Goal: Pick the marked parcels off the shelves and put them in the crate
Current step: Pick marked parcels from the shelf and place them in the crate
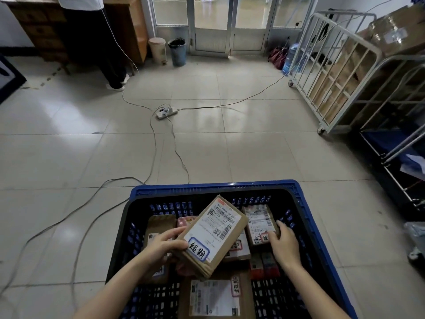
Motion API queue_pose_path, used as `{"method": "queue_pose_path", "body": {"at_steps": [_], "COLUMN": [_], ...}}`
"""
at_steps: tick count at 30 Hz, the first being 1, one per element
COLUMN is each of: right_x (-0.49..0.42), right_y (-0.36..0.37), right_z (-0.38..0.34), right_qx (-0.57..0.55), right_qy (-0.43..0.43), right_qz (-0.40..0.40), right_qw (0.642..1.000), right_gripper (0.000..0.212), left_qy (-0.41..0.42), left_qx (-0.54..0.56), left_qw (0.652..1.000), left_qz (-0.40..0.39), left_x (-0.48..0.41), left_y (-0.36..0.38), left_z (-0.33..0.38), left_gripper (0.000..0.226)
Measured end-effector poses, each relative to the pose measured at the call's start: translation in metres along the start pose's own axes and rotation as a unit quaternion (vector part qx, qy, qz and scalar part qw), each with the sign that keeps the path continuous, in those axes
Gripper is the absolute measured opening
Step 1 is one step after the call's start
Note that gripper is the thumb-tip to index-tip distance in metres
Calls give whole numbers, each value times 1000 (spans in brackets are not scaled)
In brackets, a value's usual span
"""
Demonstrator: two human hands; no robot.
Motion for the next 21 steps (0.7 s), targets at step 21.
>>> {"method": "queue_pose_path", "body": {"at_steps": [21], "right_x": [105], "right_y": [84], "right_z": [24], "right_qx": [21], "right_qy": [92], "right_qz": [-286], "right_qw": [954], "right_gripper": [32], "left_qy": [-84], "left_qx": [-134], "left_qw": [975], "left_qz": [155], "left_x": [8], "left_y": [24], "left_z": [-96], "left_gripper": [39]}}
Point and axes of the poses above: each hand's wrist, its own x-axis away from the middle knuckle, its own y-axis out of the palm, z = x × y, the point moved 6 cm from there along -x, towards the middle knuckle, and after that the axes turned 13 degrees about -z, right-handed, at the moved point
